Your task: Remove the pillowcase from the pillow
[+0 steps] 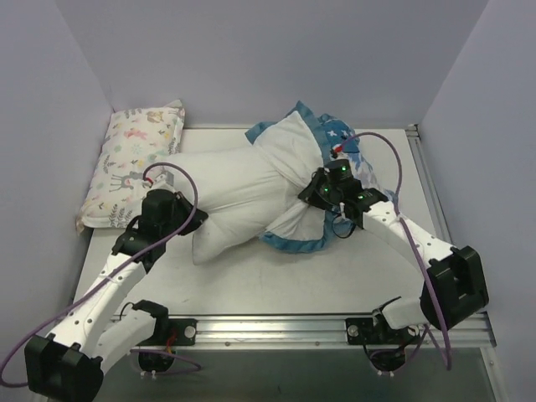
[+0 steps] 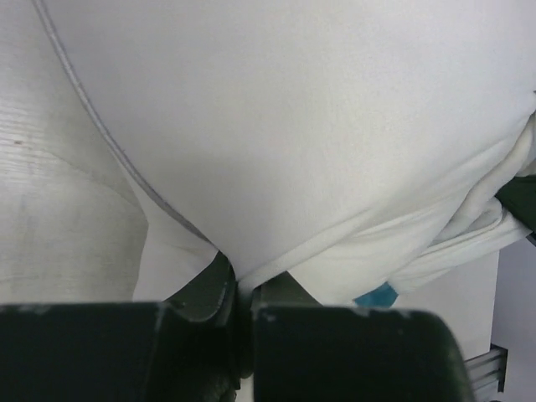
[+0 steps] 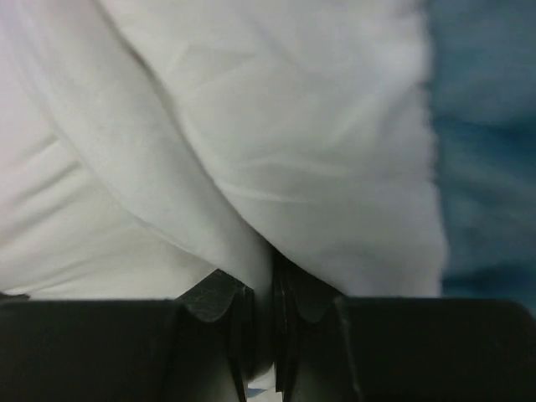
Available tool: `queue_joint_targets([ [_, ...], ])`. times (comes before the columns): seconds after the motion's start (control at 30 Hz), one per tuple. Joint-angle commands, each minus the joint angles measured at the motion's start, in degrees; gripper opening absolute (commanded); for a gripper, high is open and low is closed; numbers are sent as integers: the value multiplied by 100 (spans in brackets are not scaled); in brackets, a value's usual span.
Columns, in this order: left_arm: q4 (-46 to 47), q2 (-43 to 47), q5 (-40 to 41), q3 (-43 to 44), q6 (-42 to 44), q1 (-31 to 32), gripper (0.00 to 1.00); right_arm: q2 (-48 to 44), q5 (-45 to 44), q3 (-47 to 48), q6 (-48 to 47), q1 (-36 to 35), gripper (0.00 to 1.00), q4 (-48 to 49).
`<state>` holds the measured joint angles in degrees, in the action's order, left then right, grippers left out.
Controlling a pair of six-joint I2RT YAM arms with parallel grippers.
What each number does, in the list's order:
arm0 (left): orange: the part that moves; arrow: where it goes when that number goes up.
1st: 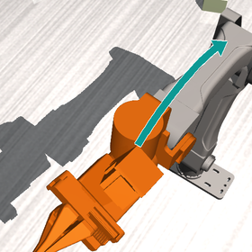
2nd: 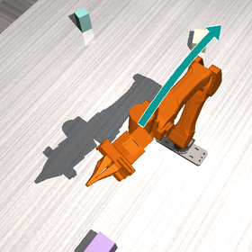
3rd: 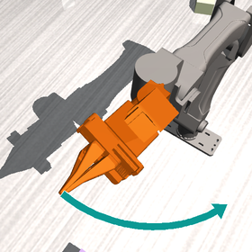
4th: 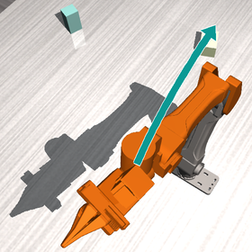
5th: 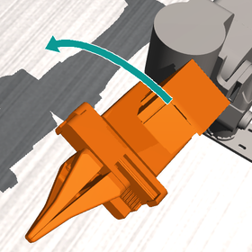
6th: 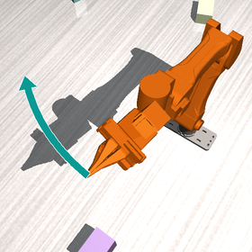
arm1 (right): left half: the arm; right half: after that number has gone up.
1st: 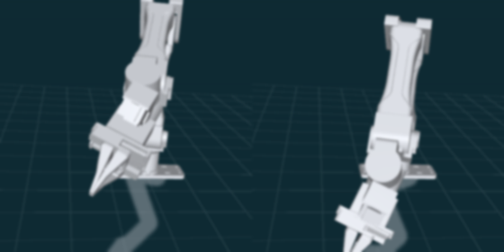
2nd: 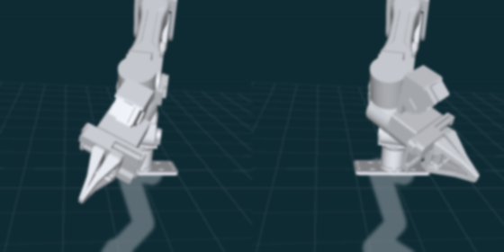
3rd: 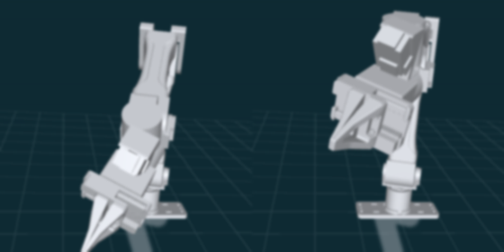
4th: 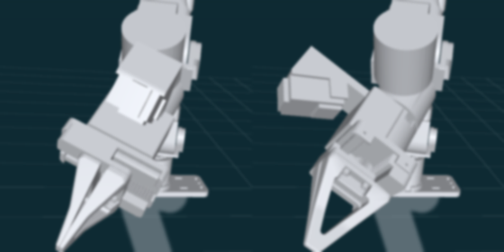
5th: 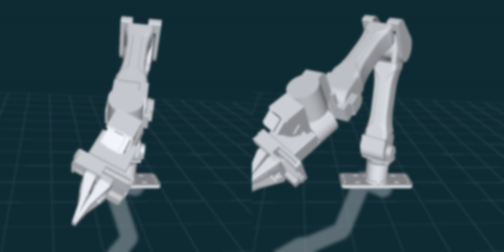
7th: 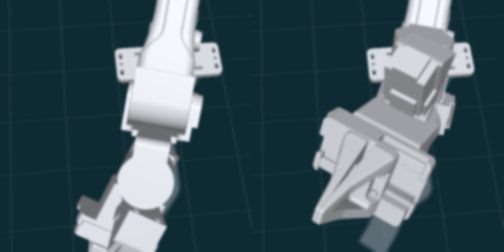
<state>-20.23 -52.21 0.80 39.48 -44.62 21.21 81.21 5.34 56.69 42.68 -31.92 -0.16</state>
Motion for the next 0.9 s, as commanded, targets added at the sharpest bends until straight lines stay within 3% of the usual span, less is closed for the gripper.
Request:
queue_joint_targets([
  [0.0,-577,325,711,577,164,-617,0,-421,-280,-359,-435,1195,0,-854],
  [0.17,-851,378,562,903,322,-1801,0,-633,255,-457,-418,2767,0,-977],
  [0.23,-860,325,343,1043,392,-2076,0,-685,493,-352,-418,2954,0,-1020],
  [0.27,-860,221,272,1096,410,-2347,0,-712,529,-316,-435,2972,0,-1064],
  [0.37,-668,-34,1,1228,480,-2367,0,-887,451,-132,-602,2579,0,-1213],
  [0.47,-544,-473,-413,1465,682,-2332,0,-1027,300,105,-988,1578,2,-1381],
  [0.57,-561,-755,-668,1632,876,-2306,0,-1063,521,386,-1533,391,23,-1407],
  [0.67,-657,-765,-678,1702,973,-2306,0,-1168,-6,668,-1780,-156,62,-1715],
  [0.73,-719,-747,-616,1790,1087,-2306,11,-1282,19,712,-1806,114,74,-1741],
  [0.8,-868,-773,-616,2018,1235,-2315,32,-1450,142,791,-1815,326,83,-1811],
  [0.83,-912,-782,-625,2106,1289,-2297,52,-1494,108,835,-1798,553,84,-1942],
  [0.87,-1000,-782,-625,2290,1324,-2297,57,-1546,90,948,-1807,669,87,-2004],
])
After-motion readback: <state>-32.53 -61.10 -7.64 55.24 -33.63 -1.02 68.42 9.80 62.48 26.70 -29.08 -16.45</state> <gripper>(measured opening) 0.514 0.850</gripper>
